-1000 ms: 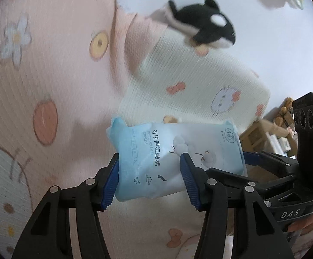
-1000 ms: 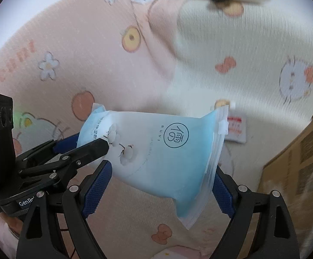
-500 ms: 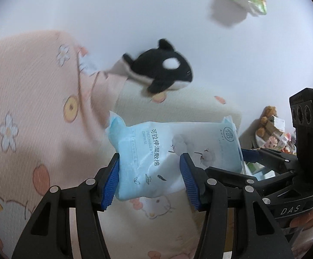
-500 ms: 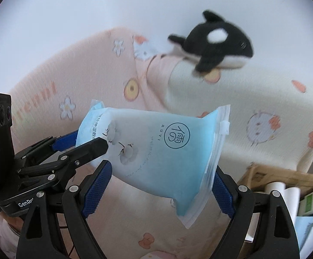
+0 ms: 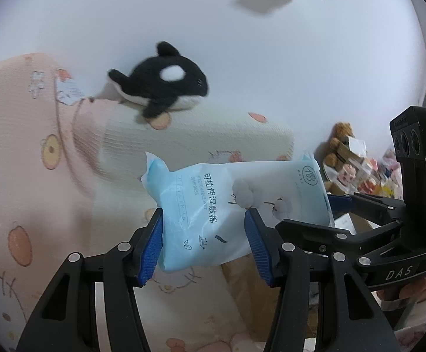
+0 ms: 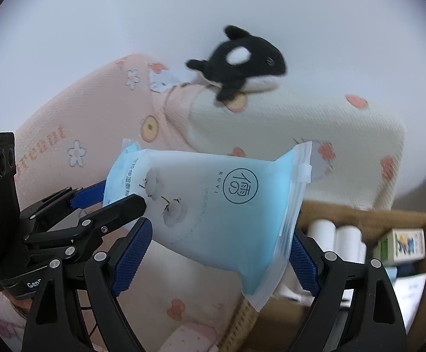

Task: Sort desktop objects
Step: 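Lift the blue bag with the left tool and carry it over the box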

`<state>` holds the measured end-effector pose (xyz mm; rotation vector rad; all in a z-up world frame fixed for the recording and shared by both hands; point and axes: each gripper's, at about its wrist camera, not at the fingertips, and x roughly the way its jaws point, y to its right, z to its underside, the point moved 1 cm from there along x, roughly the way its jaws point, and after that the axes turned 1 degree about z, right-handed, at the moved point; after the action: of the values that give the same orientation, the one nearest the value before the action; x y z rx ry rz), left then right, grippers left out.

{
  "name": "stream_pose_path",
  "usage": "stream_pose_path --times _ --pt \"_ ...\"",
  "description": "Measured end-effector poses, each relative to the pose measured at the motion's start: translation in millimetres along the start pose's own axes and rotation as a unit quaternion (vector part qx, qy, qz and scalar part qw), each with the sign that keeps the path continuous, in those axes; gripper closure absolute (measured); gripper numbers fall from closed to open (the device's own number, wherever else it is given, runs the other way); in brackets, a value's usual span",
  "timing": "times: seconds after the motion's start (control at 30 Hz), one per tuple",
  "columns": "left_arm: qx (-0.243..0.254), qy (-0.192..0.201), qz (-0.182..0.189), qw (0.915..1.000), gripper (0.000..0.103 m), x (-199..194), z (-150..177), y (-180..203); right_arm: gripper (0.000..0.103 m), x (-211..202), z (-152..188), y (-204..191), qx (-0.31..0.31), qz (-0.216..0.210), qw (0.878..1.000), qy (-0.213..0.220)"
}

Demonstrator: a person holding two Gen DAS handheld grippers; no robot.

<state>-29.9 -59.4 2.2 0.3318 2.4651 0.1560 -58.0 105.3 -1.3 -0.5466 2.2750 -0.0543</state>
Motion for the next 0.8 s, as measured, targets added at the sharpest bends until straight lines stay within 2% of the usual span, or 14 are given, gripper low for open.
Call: stream_pose_path --times 0.5,0.8 --pt "0.055 -0.046 0.035 0.9968 0.045 42.7 1.2 66.6 0.016 -26.0 28.8 70.3 0.061 0.031 0.998 -0.009" --pt "0.077 -0.062 0.078 0.9921 0.045 65.7 13.9 97.7 0.015 -34.1 48.3 105.8 0.087 0.055 0.994 -0.027"
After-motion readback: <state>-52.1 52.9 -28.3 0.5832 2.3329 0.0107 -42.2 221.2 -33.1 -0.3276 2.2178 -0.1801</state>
